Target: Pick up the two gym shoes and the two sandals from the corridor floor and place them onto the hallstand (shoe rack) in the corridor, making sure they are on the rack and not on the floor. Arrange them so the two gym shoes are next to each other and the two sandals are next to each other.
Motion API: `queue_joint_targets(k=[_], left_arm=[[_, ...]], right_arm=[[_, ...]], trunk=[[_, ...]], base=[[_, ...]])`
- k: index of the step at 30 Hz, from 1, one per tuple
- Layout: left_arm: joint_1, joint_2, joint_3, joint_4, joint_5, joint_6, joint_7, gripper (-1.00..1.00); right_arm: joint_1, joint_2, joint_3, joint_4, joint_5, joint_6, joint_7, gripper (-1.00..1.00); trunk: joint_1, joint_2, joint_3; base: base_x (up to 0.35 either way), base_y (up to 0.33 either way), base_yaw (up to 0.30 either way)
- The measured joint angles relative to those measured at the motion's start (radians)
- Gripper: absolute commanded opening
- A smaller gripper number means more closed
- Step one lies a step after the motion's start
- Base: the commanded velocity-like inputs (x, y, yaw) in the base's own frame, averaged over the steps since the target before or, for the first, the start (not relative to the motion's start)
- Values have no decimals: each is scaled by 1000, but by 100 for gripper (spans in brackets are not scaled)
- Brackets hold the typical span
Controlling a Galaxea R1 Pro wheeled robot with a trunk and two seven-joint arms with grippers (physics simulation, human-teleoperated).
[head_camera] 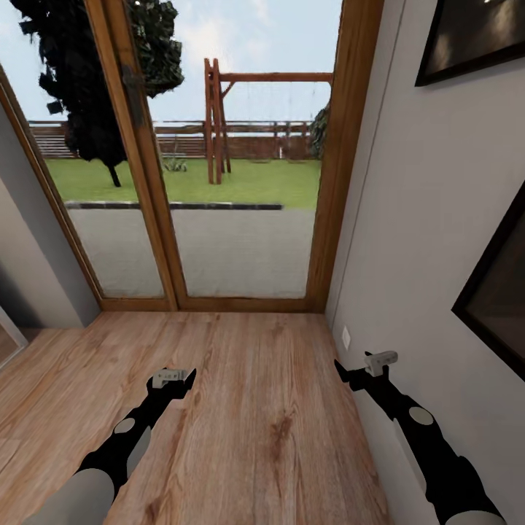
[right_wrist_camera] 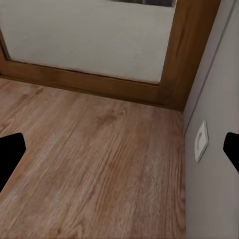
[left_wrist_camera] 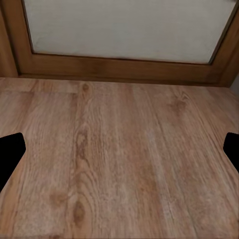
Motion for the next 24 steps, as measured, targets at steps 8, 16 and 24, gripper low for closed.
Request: queue_joint_targets(k=[8, 16, 24], left_arm=[[0, 0, 0, 0, 0, 0, 0, 100], [0, 0, 0, 0, 0, 0, 0, 100], [0, 0, 0, 0, 0, 0, 0, 100]], right_arm=[[0, 0, 0, 0, 0, 0, 0, 100], [0, 0, 0, 0, 0, 0, 0, 100], [0, 0, 0, 0, 0, 0, 0, 100]], trunk=[[0, 0, 0], [0, 0, 0], [0, 0, 0]], base=[[186, 0, 0], [96, 0, 0], [27, 0, 0]])
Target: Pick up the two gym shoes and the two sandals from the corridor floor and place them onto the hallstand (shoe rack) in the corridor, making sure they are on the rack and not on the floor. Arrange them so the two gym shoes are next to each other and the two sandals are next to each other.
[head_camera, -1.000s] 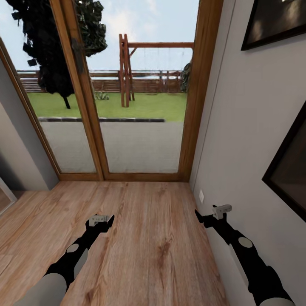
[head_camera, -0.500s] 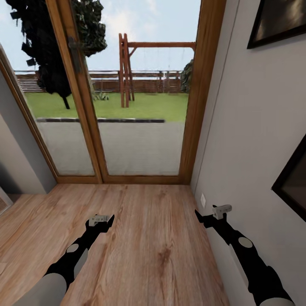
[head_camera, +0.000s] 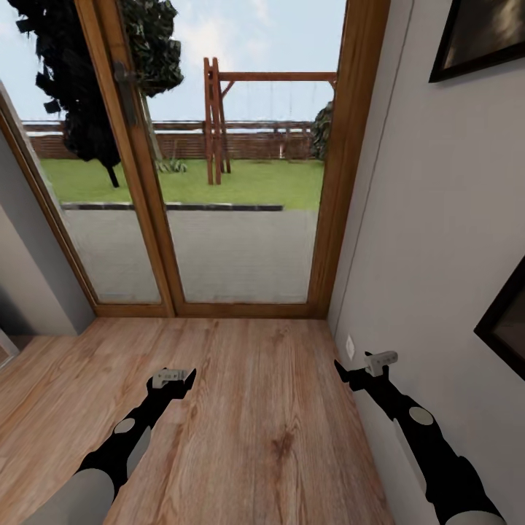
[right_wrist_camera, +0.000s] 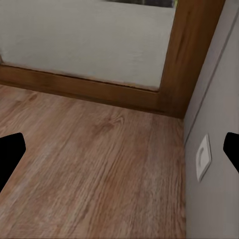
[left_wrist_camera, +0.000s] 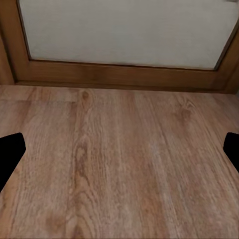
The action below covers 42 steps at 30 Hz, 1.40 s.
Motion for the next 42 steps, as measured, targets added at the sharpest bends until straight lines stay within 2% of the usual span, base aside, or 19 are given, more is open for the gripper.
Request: queue_joint_targets(k=[15, 42], left_arm=[[0, 0, 0, 0, 0, 0, 0, 100], [0, 0, 0, 0, 0, -2, 0, 100]], right_arm=[[0, 0, 0, 0, 0, 0, 0, 100], [0, 0, 0, 0, 0, 0, 0, 100]], trunk=[[0, 0, 0], [0, 0, 0]], base=[[159, 0, 0], [35, -2, 0]])
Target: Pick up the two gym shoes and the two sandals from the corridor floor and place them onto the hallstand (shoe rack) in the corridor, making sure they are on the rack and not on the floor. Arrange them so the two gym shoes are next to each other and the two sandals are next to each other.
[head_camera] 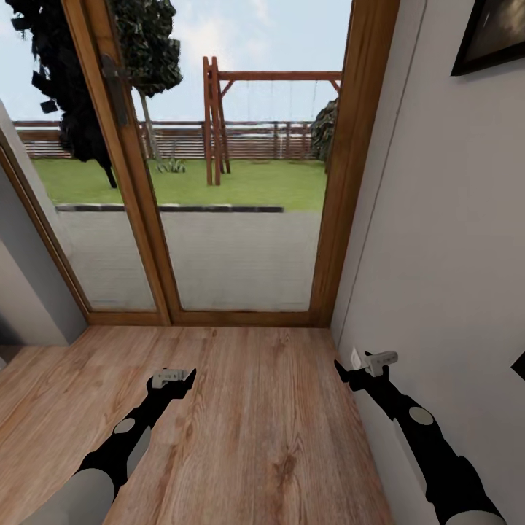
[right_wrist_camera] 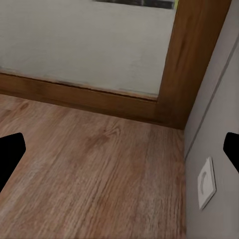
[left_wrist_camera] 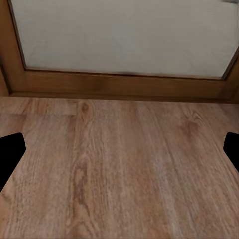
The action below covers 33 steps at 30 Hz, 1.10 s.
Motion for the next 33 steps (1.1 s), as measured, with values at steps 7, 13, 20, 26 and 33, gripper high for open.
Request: queue_joint_targets(k=[7, 13, 20, 26, 33], left_arm=[[0, 0, 0, 0, 0, 0, 0, 100], [0, 0, 0, 0, 0, 0, 0, 100], [0, 0, 0, 0, 0, 0, 0, 100], [1, 0, 0, 0, 0, 0, -1, 100], [0, 0, -1, 0, 0, 0, -2, 100]], right_arm=[[-1, 0, 0, 0, 0, 0, 0, 100], [0, 0, 0, 0, 0, 0, 0, 100], [0, 0, 0, 0, 0, 0, 0, 100], [0, 1, 0, 0, 0, 0, 0, 100], [0, 1, 0, 0, 0, 0, 0, 100]], trunk=[[0, 0, 0], [0, 0, 0], [0, 0, 0], [0, 0, 0], [0, 0, 0]], base=[[2, 0, 0], [46, -19, 0], [155, -91, 0], [41, -25, 0], [5, -3, 0]])
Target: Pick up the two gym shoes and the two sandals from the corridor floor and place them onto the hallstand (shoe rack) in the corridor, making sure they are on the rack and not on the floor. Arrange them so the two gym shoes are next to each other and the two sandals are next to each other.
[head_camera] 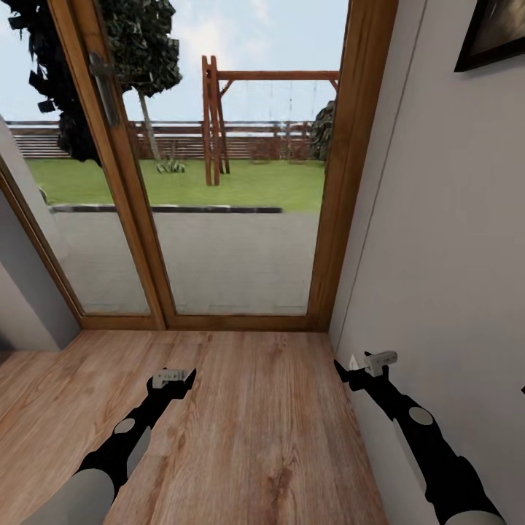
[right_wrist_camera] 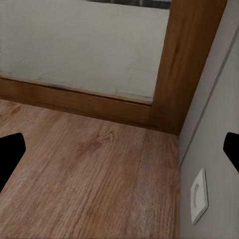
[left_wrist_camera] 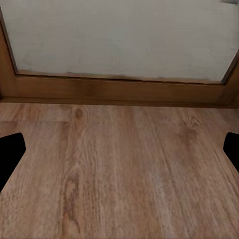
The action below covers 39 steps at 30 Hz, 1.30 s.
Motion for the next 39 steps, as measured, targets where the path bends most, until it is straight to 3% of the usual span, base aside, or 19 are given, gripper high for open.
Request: queue_joint_targets(k=[23, 39], left_arm=[[1, 0, 1, 0, 0, 2, 0, 100], [1, 0, 0, 0, 0, 1, 0, 100]], right_arm=[[0, 0, 0, 0, 0, 0, 0, 100], [0, 0, 0, 0, 0, 0, 0, 100]], trunk=[[0, 0, 0], [-1, 0, 0]], base=[[97, 0, 0], [306, 0, 0]])
